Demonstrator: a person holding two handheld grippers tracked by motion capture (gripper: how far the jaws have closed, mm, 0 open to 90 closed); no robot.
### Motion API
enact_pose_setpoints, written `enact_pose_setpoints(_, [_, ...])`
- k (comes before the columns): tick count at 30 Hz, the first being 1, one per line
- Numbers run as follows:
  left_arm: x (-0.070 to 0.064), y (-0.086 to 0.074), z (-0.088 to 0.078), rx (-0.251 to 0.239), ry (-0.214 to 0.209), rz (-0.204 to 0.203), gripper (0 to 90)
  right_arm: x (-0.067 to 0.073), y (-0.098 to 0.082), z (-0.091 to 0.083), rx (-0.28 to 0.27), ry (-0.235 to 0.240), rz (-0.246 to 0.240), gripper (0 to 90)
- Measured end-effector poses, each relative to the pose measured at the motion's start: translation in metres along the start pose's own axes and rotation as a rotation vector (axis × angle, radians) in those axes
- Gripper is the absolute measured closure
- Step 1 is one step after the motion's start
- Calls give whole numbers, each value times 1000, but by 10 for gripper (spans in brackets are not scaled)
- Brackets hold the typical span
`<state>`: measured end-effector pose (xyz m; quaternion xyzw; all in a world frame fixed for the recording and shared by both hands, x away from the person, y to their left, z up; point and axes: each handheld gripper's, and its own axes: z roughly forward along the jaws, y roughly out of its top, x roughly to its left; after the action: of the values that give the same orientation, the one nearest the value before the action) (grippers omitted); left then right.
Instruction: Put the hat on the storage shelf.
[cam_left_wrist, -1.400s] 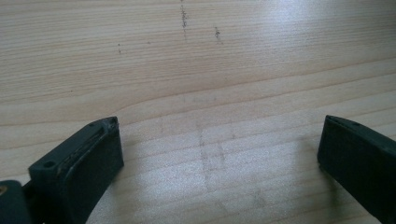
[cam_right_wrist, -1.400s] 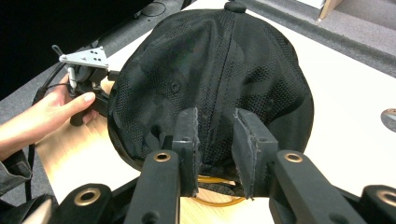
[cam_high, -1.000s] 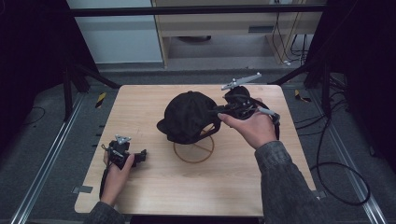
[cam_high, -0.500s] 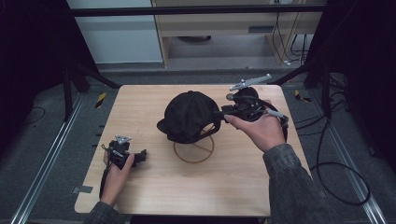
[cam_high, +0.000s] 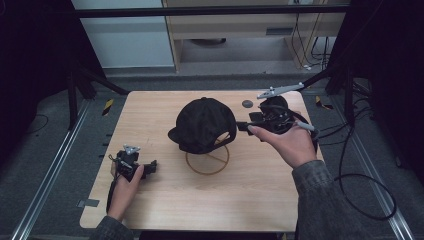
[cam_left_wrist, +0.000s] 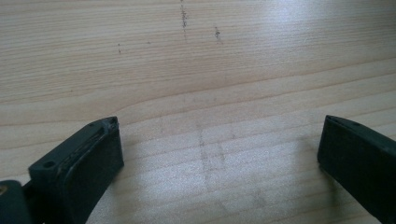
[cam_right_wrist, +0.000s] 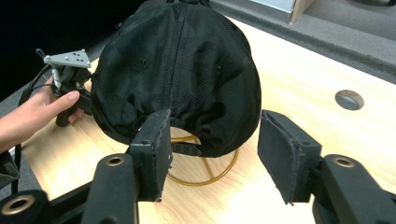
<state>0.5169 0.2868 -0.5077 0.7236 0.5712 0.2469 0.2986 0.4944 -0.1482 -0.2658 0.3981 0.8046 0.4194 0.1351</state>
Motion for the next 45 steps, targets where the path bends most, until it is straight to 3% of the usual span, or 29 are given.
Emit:
enact_pose_setpoints(31, [0, 0, 0, 0, -1, 2, 0, -28, -28, -31, -33, -118, 73, 198])
enact_pose_setpoints(45, [0, 0, 0, 2, -1, 4, 0, -50, -63, -33, -28, -182, 127, 162])
